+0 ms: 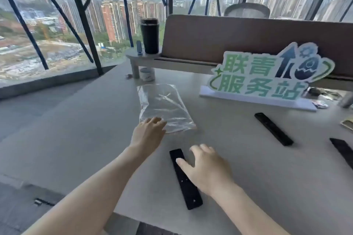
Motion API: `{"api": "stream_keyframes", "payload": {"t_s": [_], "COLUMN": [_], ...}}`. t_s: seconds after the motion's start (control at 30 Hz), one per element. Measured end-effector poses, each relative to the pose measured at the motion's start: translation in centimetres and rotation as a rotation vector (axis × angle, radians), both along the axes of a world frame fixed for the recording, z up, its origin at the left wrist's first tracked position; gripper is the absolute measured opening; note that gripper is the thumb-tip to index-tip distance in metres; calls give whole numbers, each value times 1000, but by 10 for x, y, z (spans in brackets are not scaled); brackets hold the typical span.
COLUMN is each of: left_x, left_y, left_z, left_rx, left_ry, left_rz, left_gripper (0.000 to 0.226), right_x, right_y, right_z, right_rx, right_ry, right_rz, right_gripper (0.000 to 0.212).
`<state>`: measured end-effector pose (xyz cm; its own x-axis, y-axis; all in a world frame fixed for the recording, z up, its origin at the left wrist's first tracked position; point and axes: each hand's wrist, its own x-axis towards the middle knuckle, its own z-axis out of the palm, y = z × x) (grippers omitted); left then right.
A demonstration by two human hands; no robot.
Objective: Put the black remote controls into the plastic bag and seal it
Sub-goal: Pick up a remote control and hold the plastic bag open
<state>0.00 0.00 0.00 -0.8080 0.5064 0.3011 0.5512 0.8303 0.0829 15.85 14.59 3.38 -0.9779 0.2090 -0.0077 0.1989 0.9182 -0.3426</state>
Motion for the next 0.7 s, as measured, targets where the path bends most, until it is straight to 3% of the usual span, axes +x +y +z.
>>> {"api": "stream_keyframes", "payload": {"t_s": [0.07,0.27,0.37,0.5,0.7], "left_x": [7,27,18,7,18], "left_y": [-3,-12,-13,-1,23], "left_z": [2,-2,1,12,28], "left_rx": [-54,-12,-6,-137,2], "left_ry": [56,54,57,97,164], "left_rz": [18,-36,-19,48,-144], "left_gripper": [13,18,30,18,13], "right_x": [10,36,48,57,40], "right_y": [-10,-23,-10,14,32], "right_z": [-5,1,2,8,26], "right_rx": [20,11,-239,-541,-985], "right_ry": [-107,-314,-314,-219,-128], "right_rz": [-39,-36,-61,-131,-301], "right_gripper": [54,29,20,20,8]}}
